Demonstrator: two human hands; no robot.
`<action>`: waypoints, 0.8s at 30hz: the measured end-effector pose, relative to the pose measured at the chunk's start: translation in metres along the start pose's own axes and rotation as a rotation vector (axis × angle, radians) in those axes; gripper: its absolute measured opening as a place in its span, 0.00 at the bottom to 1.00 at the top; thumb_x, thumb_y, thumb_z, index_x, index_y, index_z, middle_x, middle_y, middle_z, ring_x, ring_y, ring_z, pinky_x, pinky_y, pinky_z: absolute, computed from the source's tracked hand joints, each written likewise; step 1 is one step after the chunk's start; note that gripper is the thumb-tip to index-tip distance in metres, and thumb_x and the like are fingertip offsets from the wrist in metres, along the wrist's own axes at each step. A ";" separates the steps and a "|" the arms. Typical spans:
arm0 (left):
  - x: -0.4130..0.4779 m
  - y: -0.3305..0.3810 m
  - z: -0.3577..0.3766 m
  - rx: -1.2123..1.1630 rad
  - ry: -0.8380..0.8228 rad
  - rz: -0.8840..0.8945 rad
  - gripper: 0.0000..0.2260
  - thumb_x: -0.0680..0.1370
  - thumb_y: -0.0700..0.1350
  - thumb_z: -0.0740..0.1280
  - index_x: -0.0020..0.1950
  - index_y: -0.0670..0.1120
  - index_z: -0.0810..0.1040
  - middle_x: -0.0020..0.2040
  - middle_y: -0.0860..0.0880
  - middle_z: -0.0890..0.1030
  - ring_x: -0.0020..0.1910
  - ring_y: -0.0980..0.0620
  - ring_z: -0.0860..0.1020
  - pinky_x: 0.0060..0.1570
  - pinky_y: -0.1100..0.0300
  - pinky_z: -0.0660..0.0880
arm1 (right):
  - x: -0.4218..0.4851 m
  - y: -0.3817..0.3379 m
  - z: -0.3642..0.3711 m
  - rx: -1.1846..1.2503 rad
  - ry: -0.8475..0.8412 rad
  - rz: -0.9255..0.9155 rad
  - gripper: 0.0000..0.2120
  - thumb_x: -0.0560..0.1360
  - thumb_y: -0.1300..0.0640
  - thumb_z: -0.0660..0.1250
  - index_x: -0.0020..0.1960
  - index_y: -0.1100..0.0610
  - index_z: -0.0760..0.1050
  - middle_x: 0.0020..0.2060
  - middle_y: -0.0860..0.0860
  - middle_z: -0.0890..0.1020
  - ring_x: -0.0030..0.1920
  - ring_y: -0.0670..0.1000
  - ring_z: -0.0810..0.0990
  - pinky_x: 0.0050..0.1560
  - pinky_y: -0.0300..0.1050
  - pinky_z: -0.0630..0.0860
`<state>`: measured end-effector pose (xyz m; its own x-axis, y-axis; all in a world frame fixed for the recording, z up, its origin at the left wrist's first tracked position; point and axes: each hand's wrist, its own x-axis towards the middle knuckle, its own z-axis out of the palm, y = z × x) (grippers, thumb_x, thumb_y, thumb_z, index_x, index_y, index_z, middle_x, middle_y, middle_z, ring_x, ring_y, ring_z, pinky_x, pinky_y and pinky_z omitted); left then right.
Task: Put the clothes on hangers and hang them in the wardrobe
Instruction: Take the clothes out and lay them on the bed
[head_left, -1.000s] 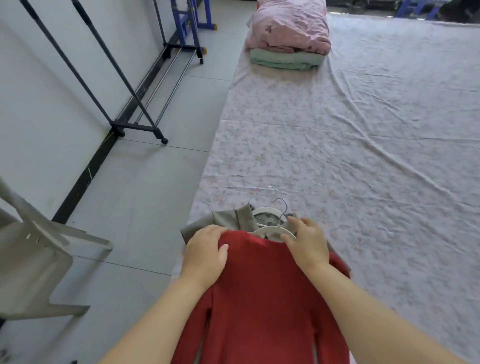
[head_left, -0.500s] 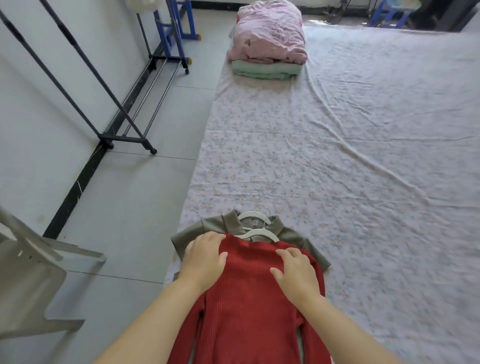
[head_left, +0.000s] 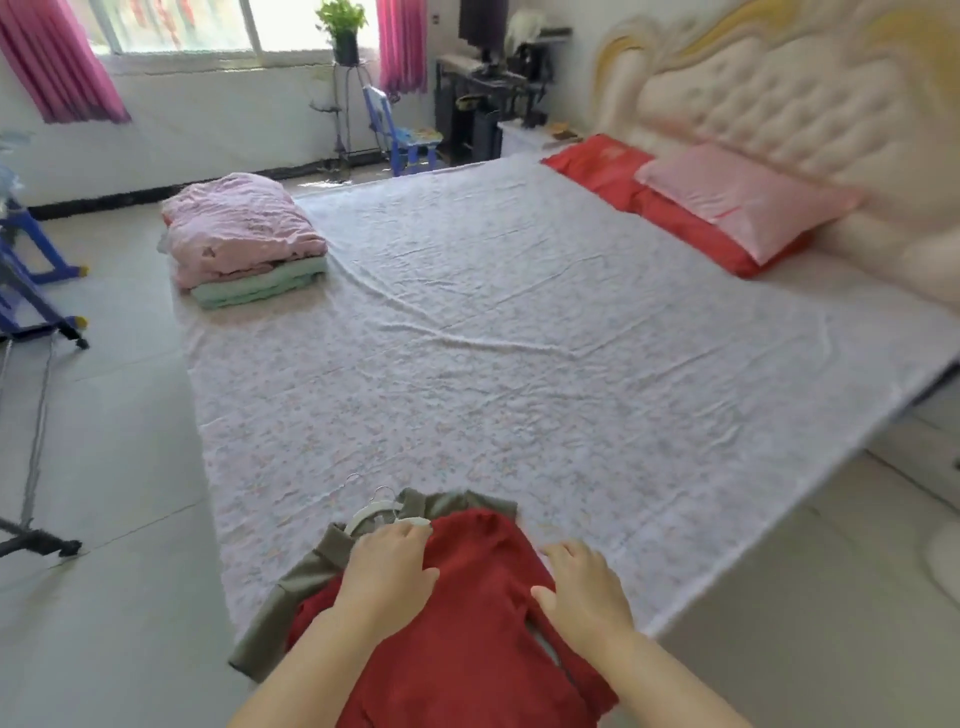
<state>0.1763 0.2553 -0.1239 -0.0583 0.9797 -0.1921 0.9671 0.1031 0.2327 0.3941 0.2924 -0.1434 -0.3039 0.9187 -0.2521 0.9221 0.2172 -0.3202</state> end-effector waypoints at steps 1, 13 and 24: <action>-0.001 0.012 -0.001 0.014 -0.016 0.069 0.21 0.77 0.54 0.60 0.69 0.52 0.66 0.66 0.54 0.71 0.65 0.53 0.67 0.63 0.58 0.63 | -0.019 0.009 -0.003 0.014 0.033 0.065 0.23 0.75 0.47 0.63 0.68 0.50 0.66 0.63 0.48 0.70 0.62 0.51 0.68 0.62 0.43 0.66; -0.102 0.293 0.038 0.202 -0.270 0.967 0.24 0.78 0.53 0.59 0.73 0.52 0.60 0.71 0.52 0.64 0.70 0.51 0.63 0.68 0.56 0.58 | -0.364 0.134 -0.013 0.102 0.364 0.969 0.22 0.76 0.50 0.60 0.69 0.50 0.64 0.64 0.49 0.69 0.64 0.51 0.68 0.61 0.41 0.66; -0.467 0.513 0.106 0.237 -0.388 1.850 0.25 0.78 0.56 0.60 0.73 0.53 0.59 0.72 0.52 0.65 0.70 0.52 0.63 0.68 0.56 0.59 | -0.748 0.096 0.050 0.208 0.662 1.740 0.23 0.77 0.49 0.60 0.71 0.50 0.61 0.65 0.49 0.67 0.64 0.51 0.68 0.63 0.43 0.66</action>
<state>0.7260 -0.1673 -0.0157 0.9600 -0.2709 -0.0715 -0.2446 -0.9349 0.2573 0.6986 -0.3905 -0.0310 0.9990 0.0118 -0.0436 0.0014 -0.9728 -0.2318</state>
